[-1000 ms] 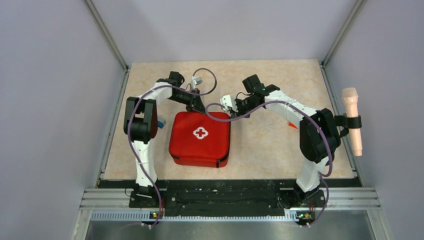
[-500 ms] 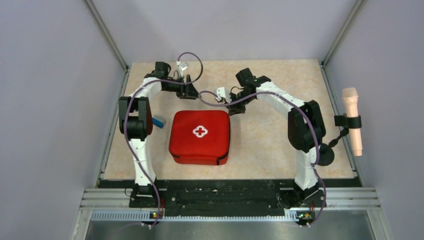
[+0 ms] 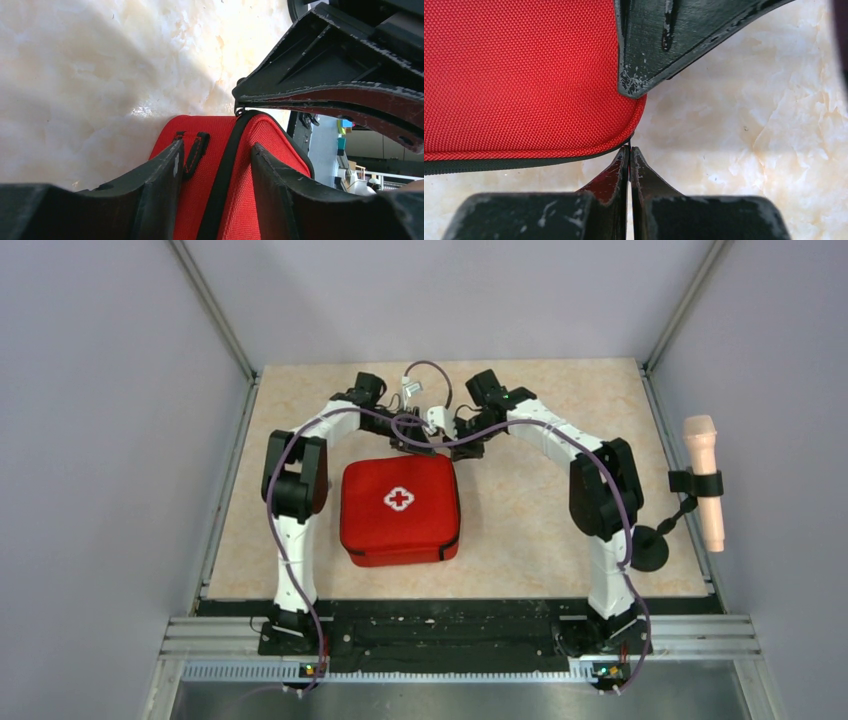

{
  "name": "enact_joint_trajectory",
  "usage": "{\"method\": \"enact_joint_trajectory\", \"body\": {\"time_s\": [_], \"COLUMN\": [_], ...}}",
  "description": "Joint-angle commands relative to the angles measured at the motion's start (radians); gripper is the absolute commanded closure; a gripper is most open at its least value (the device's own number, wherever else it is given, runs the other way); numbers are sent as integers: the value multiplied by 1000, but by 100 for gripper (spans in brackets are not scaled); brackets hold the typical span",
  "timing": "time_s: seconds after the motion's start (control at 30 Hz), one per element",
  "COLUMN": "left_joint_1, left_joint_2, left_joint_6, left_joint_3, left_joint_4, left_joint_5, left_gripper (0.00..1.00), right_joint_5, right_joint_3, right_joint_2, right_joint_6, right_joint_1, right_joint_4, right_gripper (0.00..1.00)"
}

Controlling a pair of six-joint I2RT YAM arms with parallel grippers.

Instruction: Organize the medicine kit

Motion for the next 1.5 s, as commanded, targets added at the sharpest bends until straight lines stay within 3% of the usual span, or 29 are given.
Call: {"method": "enact_joint_trajectory", "body": {"time_s": [0.0, 0.23, 0.27, 0.33, 0.37, 0.73, 0.97, 1.2, 1.47], "left_joint_1": [-12, -27, -28, -28, -27, 120, 164, 185, 225], "left_joint_2": [22, 50, 55, 64, 66, 0, -12, -49, -63], "left_joint_6": [75, 75, 94, 121, 136, 50, -37, -249, -332], "left_joint_3": [-1, -17, -12, 8, 19, 11, 18, 29, 12], "left_joint_4": [-33, -47, -64, -97, -119, -31, 35, 142, 181], "left_joint_5": [21, 64, 68, 60, 41, -117, -192, -306, -493], "left_gripper": [46, 63, 71, 98, 100, 100, 100, 100, 100], "right_joint_5": [25, 62, 65, 68, 66, 88, 1, -42, -68], "right_joint_3": [41, 43, 41, 31, 25, -226, -308, -370, -397], "right_joint_2": [0, 0, -2, -8, -15, -213, -262, -277, -286], "right_joint_6": [33, 62, 62, 59, 54, -154, -111, -42, -6], "right_joint_1": [10, 13, 13, 13, 13, 9, 15, 58, 103], "right_joint_4": [97, 129, 127, 124, 115, -21, -46, -48, -66], "right_gripper": [100, 100, 100, 100, 100, 100, 100, 100, 100]}}
